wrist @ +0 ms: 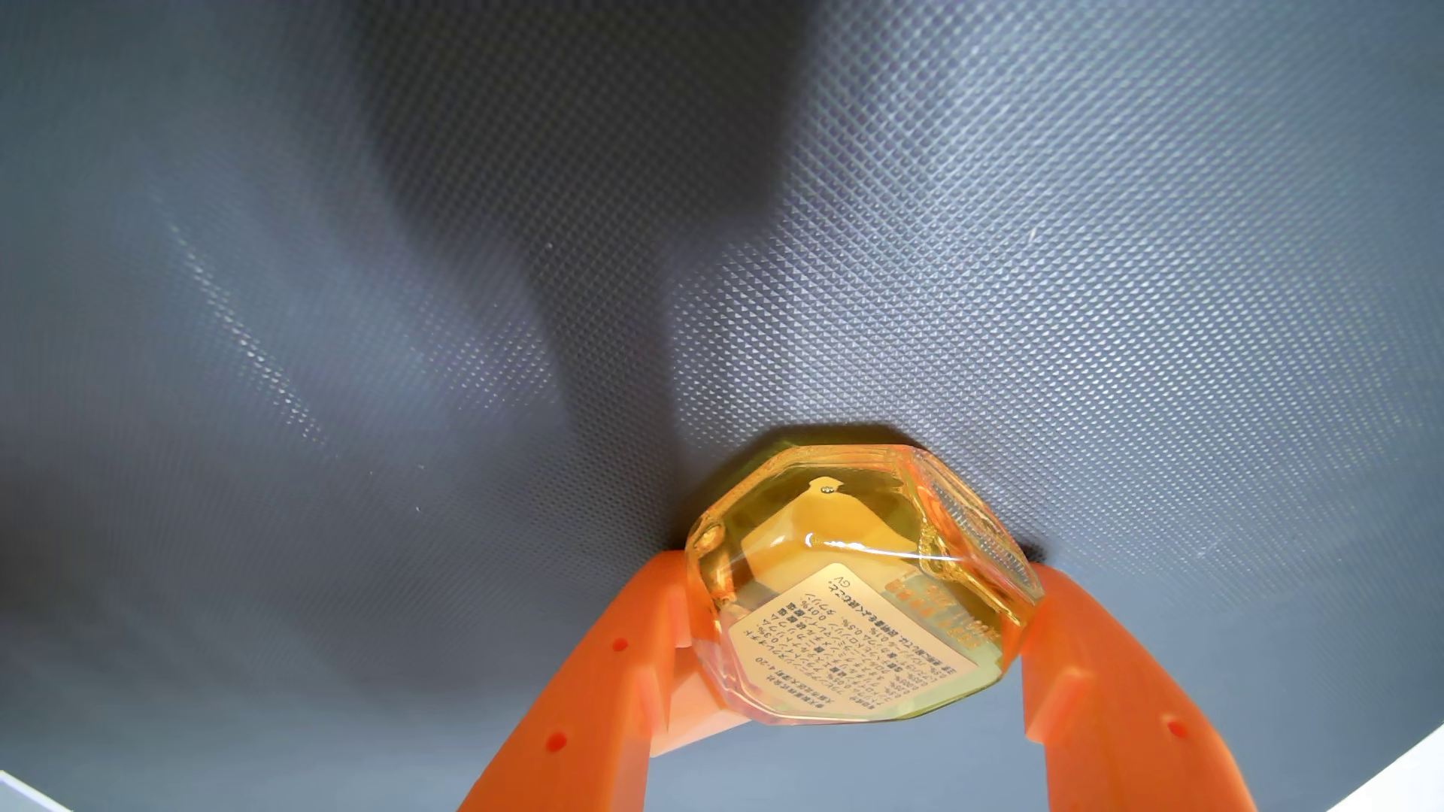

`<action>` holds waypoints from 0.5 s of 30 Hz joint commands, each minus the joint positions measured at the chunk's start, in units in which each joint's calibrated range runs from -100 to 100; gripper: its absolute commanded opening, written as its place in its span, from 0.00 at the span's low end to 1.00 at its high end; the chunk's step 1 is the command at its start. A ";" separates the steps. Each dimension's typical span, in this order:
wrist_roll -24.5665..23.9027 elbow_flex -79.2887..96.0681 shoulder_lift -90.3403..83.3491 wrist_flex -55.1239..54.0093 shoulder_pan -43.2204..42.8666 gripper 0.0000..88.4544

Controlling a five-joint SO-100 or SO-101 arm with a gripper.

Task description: Grab the eyedrops

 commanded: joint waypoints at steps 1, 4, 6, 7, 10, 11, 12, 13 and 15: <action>-0.05 -1.19 -1.32 1.44 0.48 0.01; 0.21 -3.71 -3.78 4.04 1.06 0.01; 0.73 -4.70 -5.82 6.64 1.31 0.01; 0.99 -5.15 -6.92 7.76 1.65 0.01; 1.15 -5.42 -10.32 10.27 2.06 0.01; 1.20 -5.42 -11.59 10.70 2.06 0.01; 1.20 -5.42 -12.95 11.14 2.06 0.01; 1.20 -5.42 -14.31 11.57 2.06 0.01; 1.20 -5.42 -17.11 12.52 2.06 0.01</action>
